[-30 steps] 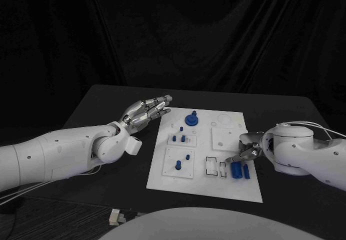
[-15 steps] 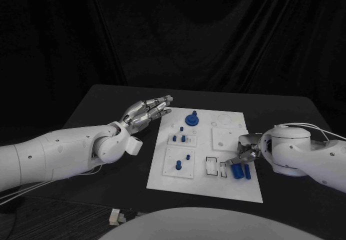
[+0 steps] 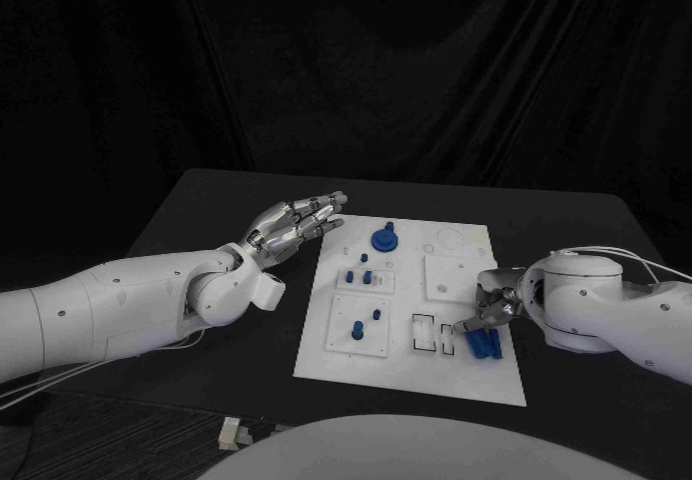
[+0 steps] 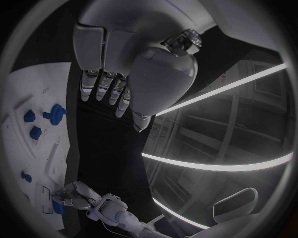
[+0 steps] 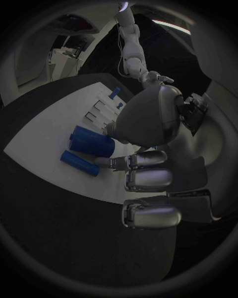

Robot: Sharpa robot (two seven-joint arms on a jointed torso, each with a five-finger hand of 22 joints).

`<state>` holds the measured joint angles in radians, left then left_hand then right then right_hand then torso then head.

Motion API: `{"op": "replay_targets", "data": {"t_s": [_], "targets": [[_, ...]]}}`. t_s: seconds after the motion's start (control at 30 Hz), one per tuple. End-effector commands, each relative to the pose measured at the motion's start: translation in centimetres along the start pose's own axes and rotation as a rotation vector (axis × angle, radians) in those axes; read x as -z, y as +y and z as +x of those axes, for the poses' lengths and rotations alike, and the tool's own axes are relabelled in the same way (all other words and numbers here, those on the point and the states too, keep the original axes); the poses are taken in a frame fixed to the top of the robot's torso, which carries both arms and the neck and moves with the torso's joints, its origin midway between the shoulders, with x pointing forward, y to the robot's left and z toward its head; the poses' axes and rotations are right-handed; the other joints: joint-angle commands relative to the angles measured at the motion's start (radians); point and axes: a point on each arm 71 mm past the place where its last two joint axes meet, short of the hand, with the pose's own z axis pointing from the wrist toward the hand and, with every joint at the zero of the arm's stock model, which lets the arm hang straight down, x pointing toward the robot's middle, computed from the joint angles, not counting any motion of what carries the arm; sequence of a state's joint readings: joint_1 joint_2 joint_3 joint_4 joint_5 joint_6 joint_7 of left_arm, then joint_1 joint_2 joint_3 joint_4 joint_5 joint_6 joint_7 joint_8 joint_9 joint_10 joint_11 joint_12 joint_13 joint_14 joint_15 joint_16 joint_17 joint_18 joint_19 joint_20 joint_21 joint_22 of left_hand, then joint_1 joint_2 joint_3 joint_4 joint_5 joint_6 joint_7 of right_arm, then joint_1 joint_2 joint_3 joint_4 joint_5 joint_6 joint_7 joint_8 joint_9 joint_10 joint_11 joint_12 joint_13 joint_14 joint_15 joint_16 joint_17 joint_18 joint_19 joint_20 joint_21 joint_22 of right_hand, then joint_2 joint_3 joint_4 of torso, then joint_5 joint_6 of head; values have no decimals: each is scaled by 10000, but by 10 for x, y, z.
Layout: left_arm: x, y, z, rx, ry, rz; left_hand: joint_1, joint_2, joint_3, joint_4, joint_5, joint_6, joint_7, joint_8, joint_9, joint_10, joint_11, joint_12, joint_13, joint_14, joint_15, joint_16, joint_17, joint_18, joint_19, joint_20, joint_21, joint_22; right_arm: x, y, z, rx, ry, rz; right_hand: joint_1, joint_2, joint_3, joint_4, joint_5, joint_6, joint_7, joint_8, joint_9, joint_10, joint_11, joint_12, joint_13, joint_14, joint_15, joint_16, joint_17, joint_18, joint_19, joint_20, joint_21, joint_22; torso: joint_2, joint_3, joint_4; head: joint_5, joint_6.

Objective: Assemble the parts on the task board

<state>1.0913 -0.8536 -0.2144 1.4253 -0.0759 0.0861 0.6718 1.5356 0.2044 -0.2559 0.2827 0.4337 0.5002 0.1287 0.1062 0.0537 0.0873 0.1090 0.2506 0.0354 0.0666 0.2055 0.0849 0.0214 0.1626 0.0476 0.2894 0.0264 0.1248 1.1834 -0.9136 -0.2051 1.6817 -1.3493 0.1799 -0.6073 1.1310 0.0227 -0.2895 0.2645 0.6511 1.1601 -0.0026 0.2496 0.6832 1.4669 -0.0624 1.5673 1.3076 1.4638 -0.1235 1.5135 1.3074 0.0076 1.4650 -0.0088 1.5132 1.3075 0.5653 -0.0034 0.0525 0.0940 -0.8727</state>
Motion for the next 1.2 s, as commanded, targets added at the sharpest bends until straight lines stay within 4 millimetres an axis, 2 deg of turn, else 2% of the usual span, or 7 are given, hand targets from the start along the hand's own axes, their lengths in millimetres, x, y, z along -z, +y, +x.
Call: {"op": "replay_targets", "data": {"t_s": [0.03, 0.4, 0.73, 1.07, 1.2], "targets": [[-1, 0, 2, 145, 154, 71, 123, 25, 72, -11, 59, -42, 31, -13, -16, -17, 80, -5, 6, -20, 77, 50, 13, -49, 48, 57, 49, 17, 0, -2, 4, -811, 134, 50, 224, 97, 53, -41, 330, -57, -22, 63, 90, 1039, -106, 35, 2632, 788, -78, -52, 1041, 104, 726, -80, -51, 2393, -6, -2, -3, 9, 1], [0, 1, 2, 160, 158, 28, 139, 40, 87, -8, 122, -56, 29, -17, -16, -20, 80, -5, 6, -14, 94, 56, 13, -72, 52, 57, 52, 16, 6, -6, 7, -2748, 613, -187, 299, 152, 114, -4, 595, -34, -48, 71, 160, 1039, -132, 35, 2632, 774, -91, -85, 956, 121, 695, -91, -112, 2370, 1, 1, -2, 16, 1], [-1, 2, 3, 186, 201, -8, 145, 45, 91, -6, 146, -61, 29, -17, -16, -21, 79, -6, 6, -13, 100, 57, 13, -81, 55, 56, 54, 19, 14, -1, -4, -5033, 1192, -540, 358, 209, 194, 49, 837, -25, -68, 69, 209, 1039, -160, 35, 2632, 756, -104, -129, 850, 149, 647, -102, -211, 2333, -9, -1, -7, -24, 1], [-1, 2, 3, 193, 209, -34, 150, 49, 96, -4, 168, -58, 30, -16, -15, -21, 78, -7, 6, -12, 104, 58, 13, -91, 56, 56, 54, 16, 10, 9, -10, -5626, 1247, -615, 327, 245, 217, 114, 749, -74, -56, 43, 227, 1039, -158, 35, 2632, 751, -103, -142, 817, 158, 630, -105, -246, 2320, -2, -2, 21, -32, 1], [-1, 2, 4, 202, 222, -41, 150, 49, 96, -4, 168, -58, 30, -16, -15, -21, 78, -7, 6, -12, 104, 58, 13, -91, 56, 56, 54, 16, 7, 14, -11, -5559, 1231, -621, 360, 262, 248, 117, 672, -114, -52, 23, 237, 1039, -153, 35, 2632, 751, -102, -143, 813, 161, 624, -106, -259, 2315, 2, -1, 10, -9, 1]]}}
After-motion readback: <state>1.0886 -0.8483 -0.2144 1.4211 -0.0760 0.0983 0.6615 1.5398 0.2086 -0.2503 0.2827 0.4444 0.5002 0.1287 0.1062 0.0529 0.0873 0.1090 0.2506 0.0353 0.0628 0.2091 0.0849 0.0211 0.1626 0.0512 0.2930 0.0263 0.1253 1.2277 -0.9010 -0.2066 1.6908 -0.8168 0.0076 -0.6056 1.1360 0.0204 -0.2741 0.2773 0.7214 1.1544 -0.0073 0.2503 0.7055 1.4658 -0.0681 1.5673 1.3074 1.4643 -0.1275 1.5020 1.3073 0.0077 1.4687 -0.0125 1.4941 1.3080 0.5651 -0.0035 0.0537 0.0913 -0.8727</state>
